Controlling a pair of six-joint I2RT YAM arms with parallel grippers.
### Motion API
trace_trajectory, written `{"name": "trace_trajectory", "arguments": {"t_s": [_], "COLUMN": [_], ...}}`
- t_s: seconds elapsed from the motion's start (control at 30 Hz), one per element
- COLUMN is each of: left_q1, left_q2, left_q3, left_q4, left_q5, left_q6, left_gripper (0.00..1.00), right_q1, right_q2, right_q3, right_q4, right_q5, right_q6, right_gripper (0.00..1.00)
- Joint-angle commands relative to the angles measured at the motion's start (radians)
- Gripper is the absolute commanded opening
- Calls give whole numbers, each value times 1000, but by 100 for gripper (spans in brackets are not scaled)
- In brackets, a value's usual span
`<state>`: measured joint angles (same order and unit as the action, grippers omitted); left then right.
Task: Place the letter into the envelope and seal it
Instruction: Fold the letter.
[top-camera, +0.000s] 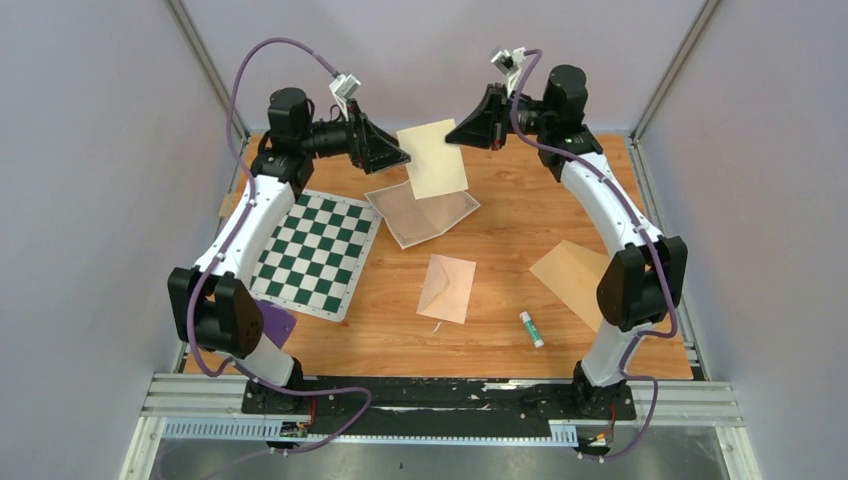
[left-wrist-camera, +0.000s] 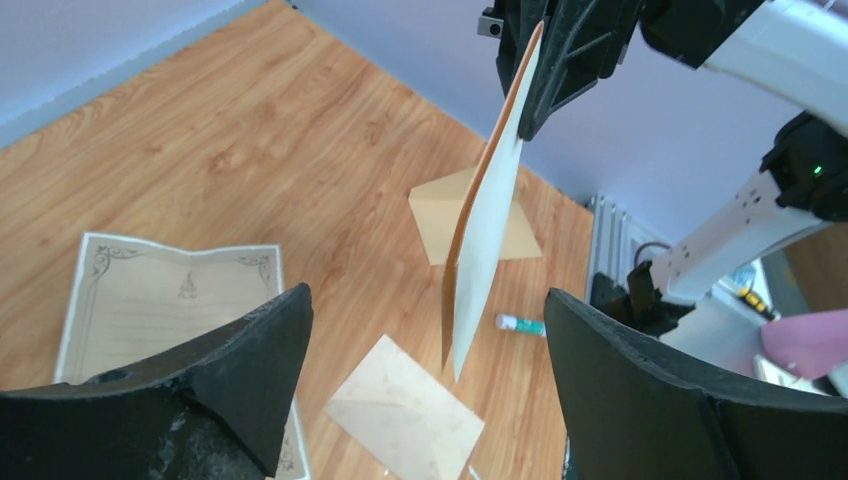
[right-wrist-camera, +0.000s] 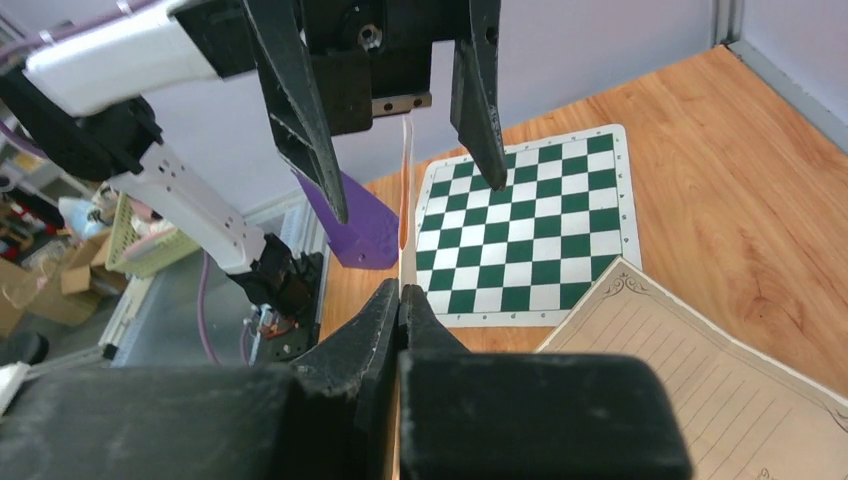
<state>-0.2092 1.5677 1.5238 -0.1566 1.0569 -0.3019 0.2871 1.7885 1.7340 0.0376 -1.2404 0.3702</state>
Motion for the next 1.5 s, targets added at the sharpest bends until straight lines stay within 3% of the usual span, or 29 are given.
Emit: {"name": "trace_trajectory", "arguments": {"t_s": [0.0, 0.17, 0.4, 0.77, 0.93, 1.07, 1.27, 1.47], "left_q1": [4, -4, -7, -7, -7, -8, -10, -21], "left_q2": [-13, 28, 54, 69, 80, 88, 101, 121], "left_q3": [-67, -66, -63, -48, -42, -36, -25, -5], "left_q4": [461, 612, 628, 618, 621, 629, 631, 636], "left_q5": [26, 85, 106, 114, 113, 118, 121, 139], "left_q6": [-367, -456, -481, -466, -466, -470, -478, -480], "left_gripper": [97, 93, 72, 38, 30, 16, 28, 26], "right_q1": [-30, -31, -29, -30, -27, -25, -24, -11], "right_q2": [-47, -67, -30, -2, 2, 4, 9, 15], "right_q3": [-30, -66, -16, -5, -10, -17, -17, -9], "right_q4": [312, 328, 329, 329, 325, 322, 321, 318], "right_q5": [-7, 41, 138, 157, 162, 164, 159, 164], "right_q6": [314, 329, 374, 396, 394, 391, 388, 388], "right_gripper": [0, 0, 0, 0, 0, 0, 0, 0]}}
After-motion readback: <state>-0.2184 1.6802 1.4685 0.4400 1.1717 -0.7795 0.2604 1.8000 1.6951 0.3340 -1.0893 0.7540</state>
